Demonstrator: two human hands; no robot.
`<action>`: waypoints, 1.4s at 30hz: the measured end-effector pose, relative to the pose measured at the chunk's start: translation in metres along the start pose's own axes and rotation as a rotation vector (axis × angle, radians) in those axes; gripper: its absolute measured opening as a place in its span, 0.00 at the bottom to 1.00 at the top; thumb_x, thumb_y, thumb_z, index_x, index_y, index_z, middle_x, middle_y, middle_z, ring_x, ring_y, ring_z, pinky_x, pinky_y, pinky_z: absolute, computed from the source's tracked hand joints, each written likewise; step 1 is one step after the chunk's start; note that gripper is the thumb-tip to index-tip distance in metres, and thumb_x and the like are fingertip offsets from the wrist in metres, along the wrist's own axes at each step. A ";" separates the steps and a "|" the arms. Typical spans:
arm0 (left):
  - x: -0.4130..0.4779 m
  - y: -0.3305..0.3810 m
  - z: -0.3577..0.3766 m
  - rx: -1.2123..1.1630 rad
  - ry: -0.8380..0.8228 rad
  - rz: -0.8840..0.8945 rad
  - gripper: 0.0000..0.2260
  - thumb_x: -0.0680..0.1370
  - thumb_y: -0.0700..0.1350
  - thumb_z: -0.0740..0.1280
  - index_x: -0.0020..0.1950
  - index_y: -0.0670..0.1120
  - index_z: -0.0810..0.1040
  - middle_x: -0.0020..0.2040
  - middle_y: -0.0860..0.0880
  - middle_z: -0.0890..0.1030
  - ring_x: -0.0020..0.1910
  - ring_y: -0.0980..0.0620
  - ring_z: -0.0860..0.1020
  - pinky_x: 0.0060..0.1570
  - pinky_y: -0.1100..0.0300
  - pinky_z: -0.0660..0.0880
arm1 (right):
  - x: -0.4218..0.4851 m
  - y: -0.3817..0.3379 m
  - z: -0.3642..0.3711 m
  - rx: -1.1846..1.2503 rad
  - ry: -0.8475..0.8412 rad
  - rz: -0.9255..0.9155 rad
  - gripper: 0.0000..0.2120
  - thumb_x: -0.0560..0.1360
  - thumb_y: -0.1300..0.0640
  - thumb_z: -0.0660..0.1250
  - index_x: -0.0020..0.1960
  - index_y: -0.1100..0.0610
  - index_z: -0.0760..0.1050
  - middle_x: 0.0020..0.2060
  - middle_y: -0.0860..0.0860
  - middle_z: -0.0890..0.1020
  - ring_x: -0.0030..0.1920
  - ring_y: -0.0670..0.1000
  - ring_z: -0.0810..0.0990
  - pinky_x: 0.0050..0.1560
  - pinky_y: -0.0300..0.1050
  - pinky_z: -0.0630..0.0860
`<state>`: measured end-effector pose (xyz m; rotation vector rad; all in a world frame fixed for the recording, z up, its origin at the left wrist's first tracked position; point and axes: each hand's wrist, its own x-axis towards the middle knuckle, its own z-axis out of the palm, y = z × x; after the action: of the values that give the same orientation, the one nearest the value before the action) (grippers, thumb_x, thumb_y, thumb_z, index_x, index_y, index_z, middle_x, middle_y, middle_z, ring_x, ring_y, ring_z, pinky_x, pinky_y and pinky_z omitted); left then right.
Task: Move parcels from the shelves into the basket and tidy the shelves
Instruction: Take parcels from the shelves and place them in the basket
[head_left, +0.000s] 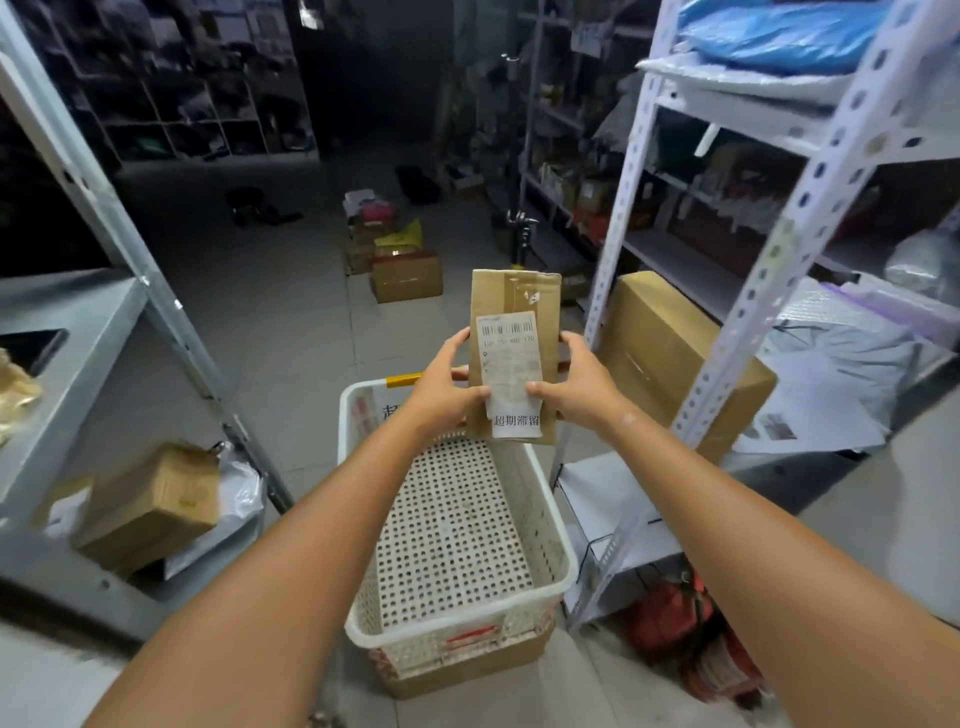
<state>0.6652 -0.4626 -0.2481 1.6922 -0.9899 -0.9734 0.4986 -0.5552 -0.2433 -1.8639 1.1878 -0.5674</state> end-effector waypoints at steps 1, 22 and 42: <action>0.008 -0.006 -0.008 -0.002 0.005 -0.011 0.36 0.78 0.37 0.69 0.77 0.62 0.57 0.53 0.52 0.74 0.53 0.52 0.77 0.48 0.52 0.81 | 0.010 0.000 0.010 -0.008 -0.003 0.002 0.37 0.72 0.59 0.75 0.75 0.51 0.59 0.61 0.45 0.74 0.60 0.50 0.76 0.59 0.57 0.79; 0.177 -0.198 -0.055 -0.121 0.251 -0.387 0.32 0.77 0.34 0.68 0.75 0.58 0.61 0.64 0.47 0.75 0.60 0.48 0.77 0.54 0.44 0.80 | 0.219 0.096 0.198 -0.036 -0.419 0.135 0.35 0.73 0.61 0.74 0.74 0.51 0.60 0.64 0.49 0.78 0.58 0.51 0.80 0.59 0.54 0.79; 0.303 -0.512 -0.040 -0.158 0.270 -0.650 0.35 0.79 0.31 0.63 0.79 0.57 0.55 0.68 0.47 0.73 0.62 0.48 0.75 0.55 0.54 0.78 | 0.317 0.325 0.446 -0.063 -0.477 0.346 0.32 0.75 0.60 0.70 0.75 0.47 0.63 0.58 0.50 0.80 0.55 0.51 0.80 0.52 0.53 0.81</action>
<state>0.9090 -0.5963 -0.7751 1.9832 -0.1682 -1.1480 0.7992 -0.7236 -0.7781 -1.6640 1.1676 0.1054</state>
